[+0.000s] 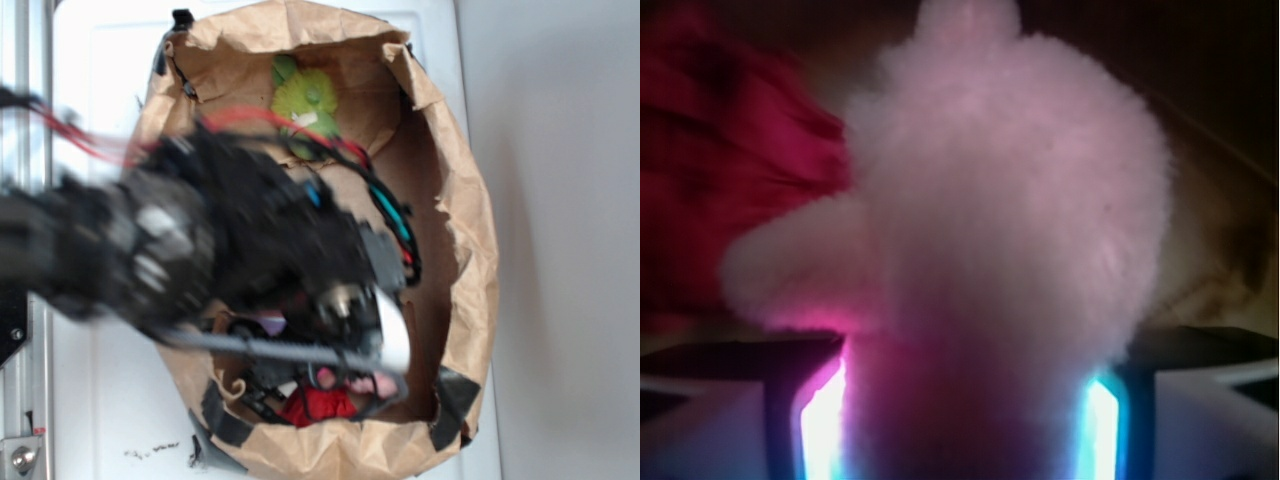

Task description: Grab the pink bunny.

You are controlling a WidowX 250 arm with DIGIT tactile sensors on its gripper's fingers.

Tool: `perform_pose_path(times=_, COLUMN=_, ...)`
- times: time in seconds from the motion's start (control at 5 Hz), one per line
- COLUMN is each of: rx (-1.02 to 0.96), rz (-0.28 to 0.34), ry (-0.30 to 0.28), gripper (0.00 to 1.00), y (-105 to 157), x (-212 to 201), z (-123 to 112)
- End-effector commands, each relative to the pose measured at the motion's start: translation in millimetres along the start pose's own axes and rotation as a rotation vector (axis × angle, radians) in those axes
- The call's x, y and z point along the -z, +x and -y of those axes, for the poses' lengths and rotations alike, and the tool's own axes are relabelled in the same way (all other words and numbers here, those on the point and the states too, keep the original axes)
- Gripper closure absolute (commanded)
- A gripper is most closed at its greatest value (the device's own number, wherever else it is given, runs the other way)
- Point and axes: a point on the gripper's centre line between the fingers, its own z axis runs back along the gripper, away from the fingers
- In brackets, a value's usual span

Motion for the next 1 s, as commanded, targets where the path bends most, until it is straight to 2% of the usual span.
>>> perform_pose_path(times=0.0, rx=-0.157, rz=0.097, ry=0.095, gripper=1.0, y=-3.0, x=-92.0, z=-4.6)
perform_pose_path(times=0.2, rx=-0.377, rz=-0.007, ry=0.167, gripper=1.0, y=-0.7, x=-110.3, z=-8.8)
perform_pose_path(times=0.4, rx=-0.61, rz=-0.191, ry=0.234, gripper=1.0, y=-4.2, x=-120.8, z=-16.1)
perform_pose_path(times=0.6, rx=-0.717, rz=-0.197, ry=0.219, gripper=1.0, y=-13.7, x=-130.4, z=-24.5)
perform_pose_path(times=0.8, rx=-0.764, rz=-0.14, ry=0.224, gripper=1.0, y=-16.0, x=-132.6, z=-24.8)
